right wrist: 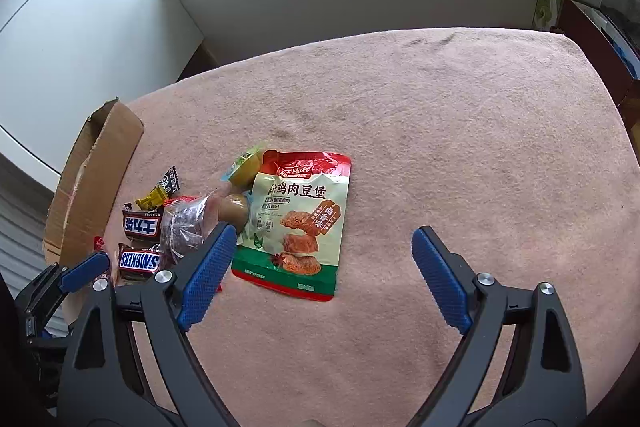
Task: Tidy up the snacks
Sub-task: 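Move the right gripper to the green-and-red snack pouch, then grasp the snack pouch with the right gripper while the left gripper grasps the red-wrapped candy bag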
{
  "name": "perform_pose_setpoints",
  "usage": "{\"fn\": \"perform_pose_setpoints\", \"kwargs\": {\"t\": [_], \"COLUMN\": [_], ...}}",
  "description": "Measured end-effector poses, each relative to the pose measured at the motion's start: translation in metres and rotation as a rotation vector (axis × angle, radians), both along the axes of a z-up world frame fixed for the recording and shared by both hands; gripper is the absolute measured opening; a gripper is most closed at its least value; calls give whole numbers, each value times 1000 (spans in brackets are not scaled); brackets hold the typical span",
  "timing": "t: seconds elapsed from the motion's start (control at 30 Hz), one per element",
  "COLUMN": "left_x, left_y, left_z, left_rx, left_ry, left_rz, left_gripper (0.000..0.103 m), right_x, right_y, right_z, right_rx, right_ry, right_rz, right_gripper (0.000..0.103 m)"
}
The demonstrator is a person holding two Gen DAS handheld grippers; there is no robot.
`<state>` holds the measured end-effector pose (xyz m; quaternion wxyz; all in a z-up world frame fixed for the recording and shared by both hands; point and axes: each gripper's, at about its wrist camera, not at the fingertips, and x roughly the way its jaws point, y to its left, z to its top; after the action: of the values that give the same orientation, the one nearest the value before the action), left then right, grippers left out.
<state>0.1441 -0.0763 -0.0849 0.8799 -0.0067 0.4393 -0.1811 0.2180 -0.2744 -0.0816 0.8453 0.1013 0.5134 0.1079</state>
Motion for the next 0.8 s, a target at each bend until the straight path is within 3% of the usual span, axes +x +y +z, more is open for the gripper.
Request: {"fn": "perform_pose_setpoints", "kwargs": {"t": [0.27,0.53,0.8], "left_x": [19,36,43], "left_y": [-11,-17,-21], "left_z": [-9,-17,-26], "left_rx": [8,8,31], "left_ry": [10,30,37], "left_rz": [-17,-18,-15], "left_gripper": [60,60,56], "right_x": [27,40,41], "right_y": [12,30,59], "right_z": [-19,-21,-27], "right_rx": [-4,-108,-246], "right_ry": [87,75,38], "right_rz": [2,12,104], "right_gripper": [80,77,76]}}
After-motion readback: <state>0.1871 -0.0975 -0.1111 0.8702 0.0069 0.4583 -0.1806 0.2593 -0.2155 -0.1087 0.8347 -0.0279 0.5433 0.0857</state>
